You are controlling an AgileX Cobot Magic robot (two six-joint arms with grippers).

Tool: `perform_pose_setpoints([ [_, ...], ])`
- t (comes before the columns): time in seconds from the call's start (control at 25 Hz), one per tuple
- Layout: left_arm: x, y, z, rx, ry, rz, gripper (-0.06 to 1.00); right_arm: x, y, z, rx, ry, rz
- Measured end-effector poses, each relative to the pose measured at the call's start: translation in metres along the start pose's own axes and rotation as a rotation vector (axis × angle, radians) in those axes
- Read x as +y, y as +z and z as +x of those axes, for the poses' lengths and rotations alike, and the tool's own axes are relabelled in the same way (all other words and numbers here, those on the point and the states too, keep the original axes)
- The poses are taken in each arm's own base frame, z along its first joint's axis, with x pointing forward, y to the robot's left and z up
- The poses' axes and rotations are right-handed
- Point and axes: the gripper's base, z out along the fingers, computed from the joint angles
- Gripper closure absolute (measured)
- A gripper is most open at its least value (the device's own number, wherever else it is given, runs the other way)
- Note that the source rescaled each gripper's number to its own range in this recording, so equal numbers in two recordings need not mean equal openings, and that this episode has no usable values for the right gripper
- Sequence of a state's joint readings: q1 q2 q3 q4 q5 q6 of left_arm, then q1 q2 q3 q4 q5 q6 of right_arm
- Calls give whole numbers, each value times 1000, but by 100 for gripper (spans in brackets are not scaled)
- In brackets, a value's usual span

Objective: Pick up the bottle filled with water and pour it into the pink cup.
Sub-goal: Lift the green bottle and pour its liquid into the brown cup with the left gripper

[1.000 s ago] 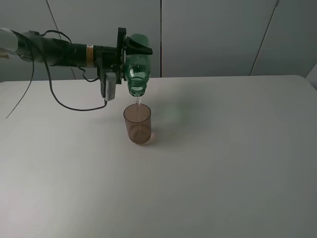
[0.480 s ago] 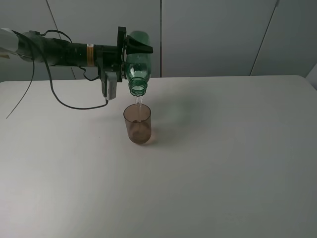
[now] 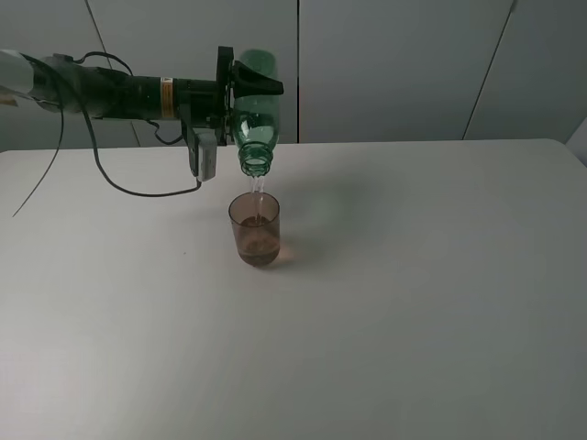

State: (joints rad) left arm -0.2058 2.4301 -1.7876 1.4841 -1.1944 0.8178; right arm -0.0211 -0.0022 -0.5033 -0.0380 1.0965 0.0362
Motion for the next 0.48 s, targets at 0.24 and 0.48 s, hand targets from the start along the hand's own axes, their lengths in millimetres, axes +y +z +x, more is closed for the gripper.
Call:
perform_pose_setpoints([
  [0.24, 10, 1, 6, 1, 43, -13, 94, 0, 0, 0, 0, 0, 0],
  [0.48, 18, 0, 7, -5, 88, -11, 94, 0, 0, 0, 0, 0, 0],
])
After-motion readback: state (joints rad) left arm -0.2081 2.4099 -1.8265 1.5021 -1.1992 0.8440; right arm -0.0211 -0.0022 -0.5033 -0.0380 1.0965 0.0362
